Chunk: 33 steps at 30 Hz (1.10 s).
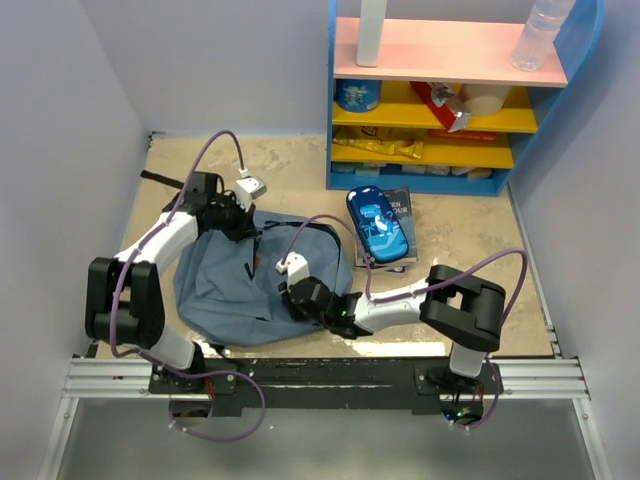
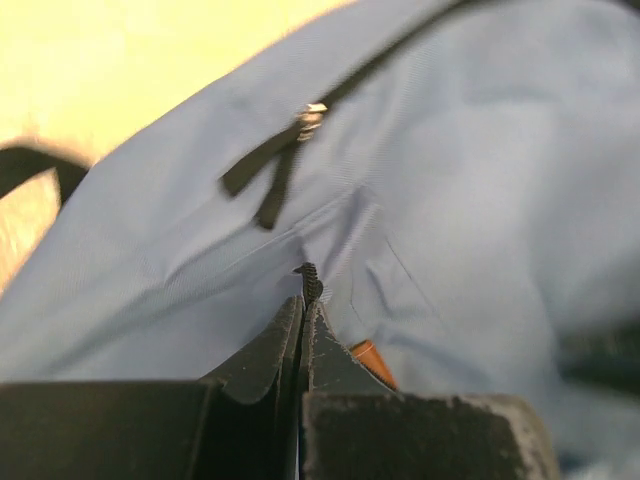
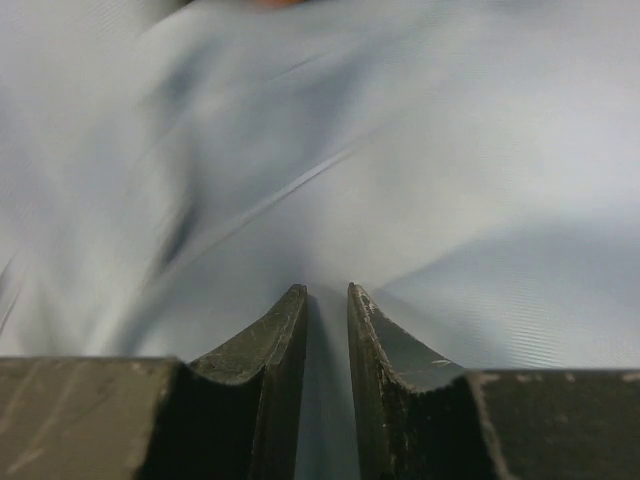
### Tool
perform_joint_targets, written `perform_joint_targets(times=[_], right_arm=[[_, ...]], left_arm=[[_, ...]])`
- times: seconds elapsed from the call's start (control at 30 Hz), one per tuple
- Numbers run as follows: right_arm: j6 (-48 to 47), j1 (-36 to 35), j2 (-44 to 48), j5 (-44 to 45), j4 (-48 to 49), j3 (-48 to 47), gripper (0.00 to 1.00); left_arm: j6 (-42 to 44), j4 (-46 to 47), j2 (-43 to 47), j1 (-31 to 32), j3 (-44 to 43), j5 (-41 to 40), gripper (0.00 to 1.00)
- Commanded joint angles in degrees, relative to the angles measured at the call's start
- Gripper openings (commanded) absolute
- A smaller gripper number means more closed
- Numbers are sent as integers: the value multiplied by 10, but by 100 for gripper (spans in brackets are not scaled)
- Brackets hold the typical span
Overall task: Pack the student bag
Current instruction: Adjust the student bag at the center of the board.
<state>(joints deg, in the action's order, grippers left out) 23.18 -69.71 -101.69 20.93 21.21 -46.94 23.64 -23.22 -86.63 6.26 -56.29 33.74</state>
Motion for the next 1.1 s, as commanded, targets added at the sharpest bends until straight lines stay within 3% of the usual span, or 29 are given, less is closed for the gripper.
perform_joint_targets(times=[0.0,0.2,0.4,0.47,0.57,0.6,0.67,1.07], right_arm=[[12,-55,-22,-60,20,-23,27],[-7,-38,-19,-30,1,-75,31],[-30,59,19,-48,23,-67,34],[-51,71,4,-49,44,-84,29],[-63,74,-27,-56,58,-129,15],[-63,74,-48,-61,60,-140,7],[-63,72,-64,-64,79,-155,0],[-48,63,-119,-33,231,-108,0]], left_arm=[[-25,61,-56,28,-78,11,0],[23,14,-48,58,-68,31,0],[92,-37,-6,32,-12,46,0],[103,-49,-4,31,-8,63,0],[98,-62,0,30,-12,91,0],[94,-60,1,31,-12,95,0],[85,-53,6,30,-12,101,0],[88,-51,20,30,-10,109,0]])
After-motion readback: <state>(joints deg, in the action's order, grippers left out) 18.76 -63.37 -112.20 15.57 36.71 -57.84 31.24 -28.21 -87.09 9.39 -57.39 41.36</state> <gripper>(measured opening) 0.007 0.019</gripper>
